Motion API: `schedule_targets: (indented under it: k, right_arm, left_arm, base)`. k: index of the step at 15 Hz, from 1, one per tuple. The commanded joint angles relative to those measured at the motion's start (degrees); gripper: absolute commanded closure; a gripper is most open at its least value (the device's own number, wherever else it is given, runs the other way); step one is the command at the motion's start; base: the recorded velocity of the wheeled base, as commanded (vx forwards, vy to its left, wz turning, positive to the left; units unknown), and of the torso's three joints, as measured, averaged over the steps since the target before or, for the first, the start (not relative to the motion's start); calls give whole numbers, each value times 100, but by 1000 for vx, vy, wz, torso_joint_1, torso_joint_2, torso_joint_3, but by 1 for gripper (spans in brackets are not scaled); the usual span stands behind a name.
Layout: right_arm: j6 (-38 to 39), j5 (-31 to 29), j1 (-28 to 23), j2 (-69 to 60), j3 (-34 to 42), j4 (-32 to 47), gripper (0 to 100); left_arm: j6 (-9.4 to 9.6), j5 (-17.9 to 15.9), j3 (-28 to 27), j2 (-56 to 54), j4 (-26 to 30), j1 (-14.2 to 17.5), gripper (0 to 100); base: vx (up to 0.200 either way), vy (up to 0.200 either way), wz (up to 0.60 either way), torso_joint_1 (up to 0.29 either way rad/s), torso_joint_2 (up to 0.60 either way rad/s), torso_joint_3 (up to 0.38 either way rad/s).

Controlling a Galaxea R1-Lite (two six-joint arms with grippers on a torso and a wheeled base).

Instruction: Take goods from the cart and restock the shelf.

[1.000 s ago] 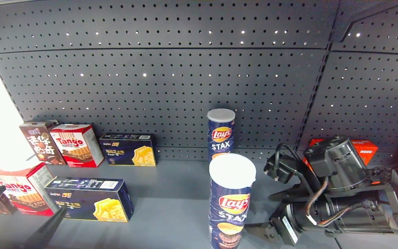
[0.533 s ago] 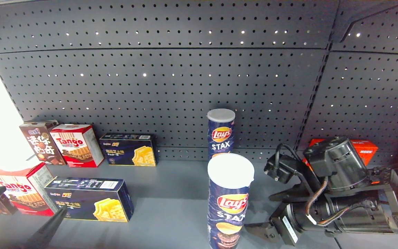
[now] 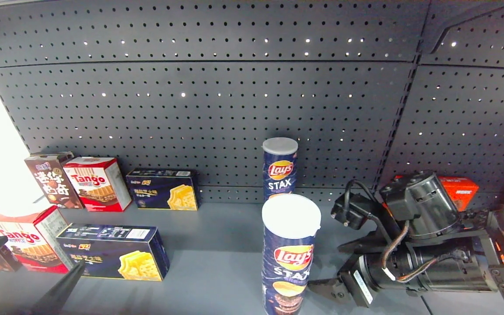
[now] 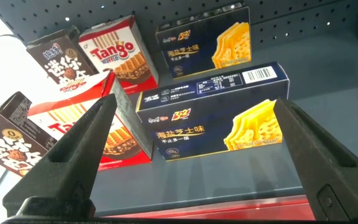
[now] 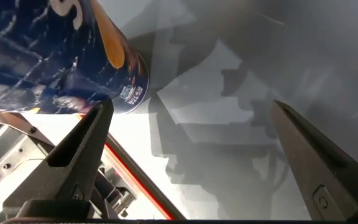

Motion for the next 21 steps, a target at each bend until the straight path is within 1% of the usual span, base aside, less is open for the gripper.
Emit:
schedule_targets:
  k: [1,2,4,6,7,8,9,10,11,12,13,14,15,16,17,18,20,21]
  right_arm:
    - [39,-3,-38,-279,142,1,0]
    - [101,-3,-56,-393,204,1,0]
    - [558,-12,-293,-1246,327,1,0]
    - [575,-214,-838,-2089,432,1,0]
    - [549,-231,-1216,-2546,582,1,0]
    - [514,-223,-1752,-3083,810,1,0]
    - [461,-205,-2262,-3636,1074,1,0]
    - [452,-187,-2763,-4243,1381,1,0]
    - [452,-187,-3193,-4761,1645,10,0]
    - [461,-275,-3633,-5552,2146,10,0]
    - [444,-433,-3914,-6150,2524,27,0]
    - [382,-618,-4283,-6756,2981,27,0]
    - [189,-671,-4696,-7345,3429,71,0]
    - [48,-644,-5039,-7846,3719,124,0]
    - [-84,-627,-5250,-8215,3878,212,0]
    - [-277,-653,-5347,-8681,4018,484,0]
    - [-426,-644,-5347,-8646,4282,344,0]
    - [-444,-680,-5347,-8655,4730,36,0]
  left_arm:
    - [-4,12,16,8,0,0,0]
    - [-4,12,16,0,0,0,0]
    - [5,12,95,-97,0,0,0]
    - [14,30,226,-238,0,9,0]
    - [32,39,358,-343,0,9,0]
    - [67,127,516,-536,0,9,0]
    - [155,232,692,-730,8,9,0]
    - [295,294,886,-967,0,9,0]
    - [392,276,991,-1231,35,0,0]
    - [471,285,991,-1635,404,-9,0]
    - [480,276,991,-1960,773,0,0]
    - [489,250,991,-2382,1336,-26,0]
    - [471,100,991,-2892,2065,-105,0]
    - [524,-119,974,-3463,2689,-141,0]
    - [585,-181,868,-3744,2891,-123,0]
    - [603,-181,850,-3788,2900,-105,0]
    - [603,-172,850,-3903,2900,-97,0]
    - [603,-172,850,-3938,2909,-88,0]
  base:
    - [0,0,0,0,0,0]
    - [0,0,0,0,0,0]
    - [0,0,0,0,0,0]
    - [0,0,0,0,0,0]
    - [0,0,0,0,0,0]
    - [0,0,0,0,0,0]
    - [0,0,0,0,0,0]
    - [0,0,0,0,0,0]
    - [0,0,0,0,0,0]
    - [0,0,0,0,0,0]
    - [0,0,0,0,0,0]
    - [0,0,0,0,0,0]
    - [0,0,0,0,0,0]
    - [0,0,0,0,0,0]
    - [0,0,0,0,0,0]
    - [0,0,0,0,0,0]
    - [0,0,0,0,0,0]
    - [0,0,0,0,0,0]
